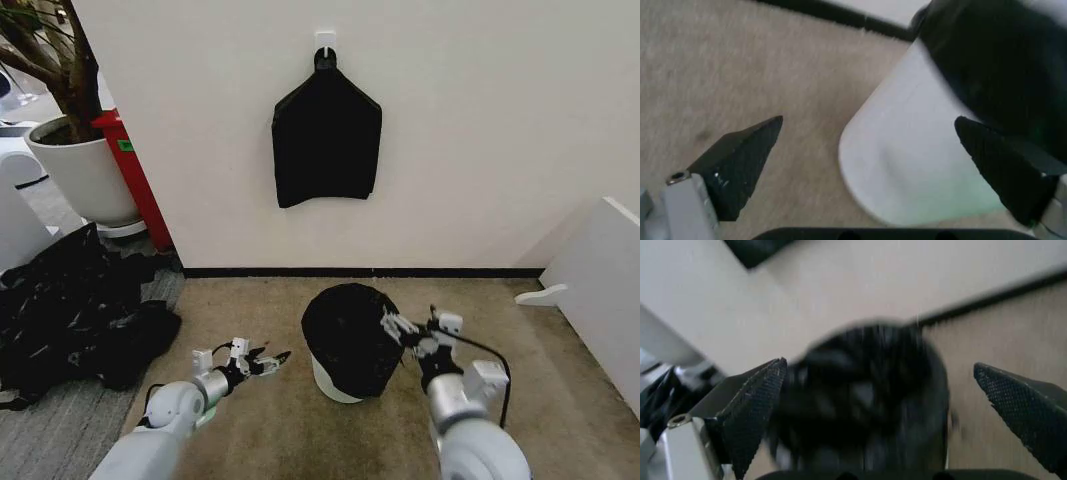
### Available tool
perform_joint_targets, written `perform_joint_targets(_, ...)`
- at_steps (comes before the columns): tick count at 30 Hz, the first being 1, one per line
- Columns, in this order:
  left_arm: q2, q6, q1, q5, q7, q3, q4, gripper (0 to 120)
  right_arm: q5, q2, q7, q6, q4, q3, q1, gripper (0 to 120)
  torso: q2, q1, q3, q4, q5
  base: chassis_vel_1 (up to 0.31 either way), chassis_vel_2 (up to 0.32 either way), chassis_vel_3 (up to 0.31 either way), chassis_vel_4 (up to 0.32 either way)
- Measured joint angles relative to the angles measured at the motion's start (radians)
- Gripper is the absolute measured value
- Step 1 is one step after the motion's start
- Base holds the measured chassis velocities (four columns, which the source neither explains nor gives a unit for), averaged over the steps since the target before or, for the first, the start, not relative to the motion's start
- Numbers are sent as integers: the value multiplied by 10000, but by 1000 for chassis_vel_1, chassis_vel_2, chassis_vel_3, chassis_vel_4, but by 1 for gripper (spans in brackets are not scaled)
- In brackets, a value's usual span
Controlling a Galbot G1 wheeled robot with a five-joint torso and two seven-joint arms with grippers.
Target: Place the garbage bag over the trash bin.
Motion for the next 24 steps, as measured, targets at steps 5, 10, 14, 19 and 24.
perform_joint_targets(5,-42,10,-51,-813,-393,-93,-589,100,1091,-50,-2018,238,-380,858,-1088,100,0,0,0,2,0,0,0,0,0)
perform_joint_targets(10,-121,45,-88,-1422,-873,-231,-1217,100,1537,-419,-4105,457,-1759,1754,-1103,100,0,0,1,0,2,0,0,0,0)
perform_joint_targets(14,26,122,145,-1823,-1216,-565,-2135,100,2800,-1340,-6085,-282,-3548,2307,-427,100,0,0,1,4,4,0,0,0,0)
perform_joint_targets(19,260,251,466,-2198,-1414,-813,-2961,100,3394,-2595,-8914,-734,-5934,2126,698,100,-1,0,2,2,8,0,0,0,0)
perform_joint_targets(24,365,259,718,-2480,-1640,-1177,-3664,100,4142,-3299,-9591,-1186,-7213,1397,1880,100,-1,1,2,6,2,0,0,0,0)
